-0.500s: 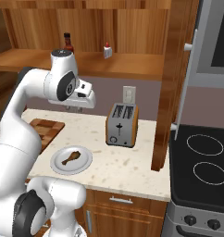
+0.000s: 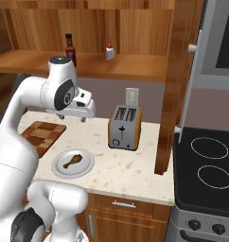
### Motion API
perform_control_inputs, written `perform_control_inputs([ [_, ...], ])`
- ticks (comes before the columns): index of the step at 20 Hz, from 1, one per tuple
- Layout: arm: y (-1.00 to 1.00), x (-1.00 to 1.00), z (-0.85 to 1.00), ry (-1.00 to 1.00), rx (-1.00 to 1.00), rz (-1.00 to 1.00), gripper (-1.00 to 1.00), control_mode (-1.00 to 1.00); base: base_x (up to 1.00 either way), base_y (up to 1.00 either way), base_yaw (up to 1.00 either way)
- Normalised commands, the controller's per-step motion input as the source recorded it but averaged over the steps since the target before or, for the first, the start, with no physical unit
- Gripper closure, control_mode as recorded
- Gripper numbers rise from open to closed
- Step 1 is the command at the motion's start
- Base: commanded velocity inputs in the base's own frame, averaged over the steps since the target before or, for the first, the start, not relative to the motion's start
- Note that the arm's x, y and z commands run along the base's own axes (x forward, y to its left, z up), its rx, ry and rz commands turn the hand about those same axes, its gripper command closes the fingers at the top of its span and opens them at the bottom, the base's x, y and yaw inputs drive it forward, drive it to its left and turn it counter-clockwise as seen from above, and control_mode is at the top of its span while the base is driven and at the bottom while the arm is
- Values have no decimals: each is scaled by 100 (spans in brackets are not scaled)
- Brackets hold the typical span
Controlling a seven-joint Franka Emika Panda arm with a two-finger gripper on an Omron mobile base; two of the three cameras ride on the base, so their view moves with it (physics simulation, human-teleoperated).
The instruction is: Pick the chicken drumstick from the plate and place it on the cutting board. Then pick the condiment bottle from the cabinet and place it next to the cutting board.
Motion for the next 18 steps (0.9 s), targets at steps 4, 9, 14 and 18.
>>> perform_control_inputs([
  [4, 0, -40, -26, 0, 0, 0, -100, -100, 0, 0, 0],
  [9, 11, -16, -33, 0, 0, 0, -100, -100, 0, 0, 0],
  [14, 22, 0, -38, 0, 0, 0, -100, -100, 0, 0, 0],
  [18, 22, 0, -35, 0, 0, 0, -100, -100, 0, 0, 0],
])
